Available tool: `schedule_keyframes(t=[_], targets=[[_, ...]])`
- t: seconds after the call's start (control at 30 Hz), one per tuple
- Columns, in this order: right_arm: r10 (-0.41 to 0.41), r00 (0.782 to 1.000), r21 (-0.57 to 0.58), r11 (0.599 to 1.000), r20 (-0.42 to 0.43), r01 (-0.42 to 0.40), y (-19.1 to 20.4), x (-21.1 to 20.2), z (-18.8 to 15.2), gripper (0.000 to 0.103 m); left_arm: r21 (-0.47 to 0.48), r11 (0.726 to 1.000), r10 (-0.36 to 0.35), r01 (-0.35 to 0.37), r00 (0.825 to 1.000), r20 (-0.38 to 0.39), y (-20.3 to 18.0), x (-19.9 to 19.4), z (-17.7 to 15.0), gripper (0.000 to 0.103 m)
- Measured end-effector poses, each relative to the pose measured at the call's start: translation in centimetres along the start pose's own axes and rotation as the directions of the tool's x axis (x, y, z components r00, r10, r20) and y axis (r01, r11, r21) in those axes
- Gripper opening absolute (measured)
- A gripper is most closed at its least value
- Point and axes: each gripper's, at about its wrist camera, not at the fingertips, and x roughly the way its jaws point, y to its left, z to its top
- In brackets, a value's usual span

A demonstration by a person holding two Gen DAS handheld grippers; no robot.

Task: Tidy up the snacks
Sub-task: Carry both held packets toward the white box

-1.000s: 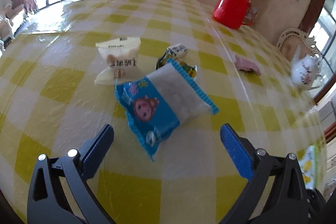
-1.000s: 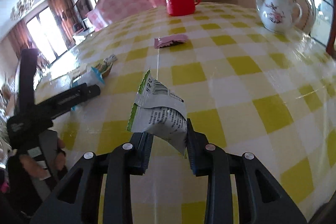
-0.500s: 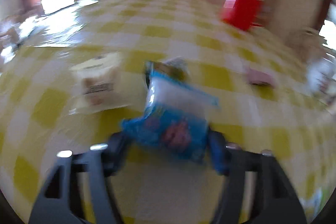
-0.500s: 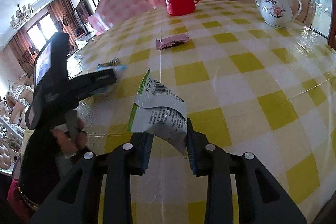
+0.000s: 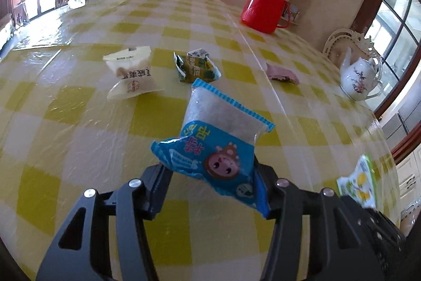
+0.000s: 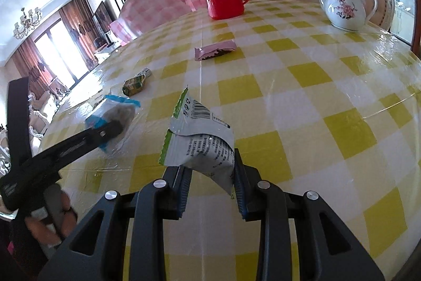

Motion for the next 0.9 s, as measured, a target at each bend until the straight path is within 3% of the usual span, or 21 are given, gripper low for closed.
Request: schedule_keyframes(t=[0.53, 0.9], targets=[[0.02, 0.997, -0.015, 1.0, 0.072, -0.019, 3.7, -4.7, -3.6, 0.03, 0.043, 0.999, 0.002, -0.008, 0.99, 0.14, 1.3, -8.7, -5.1, 0.054], [0.06, 0.995, 0.004, 0.998, 0.078, -0.06, 6.1, -6.8, -7.5, 0.03, 0.04, 0.999, -0.012, 0.006, 0.986, 0.165, 3.8, -12.5, -8.5, 0.054]])
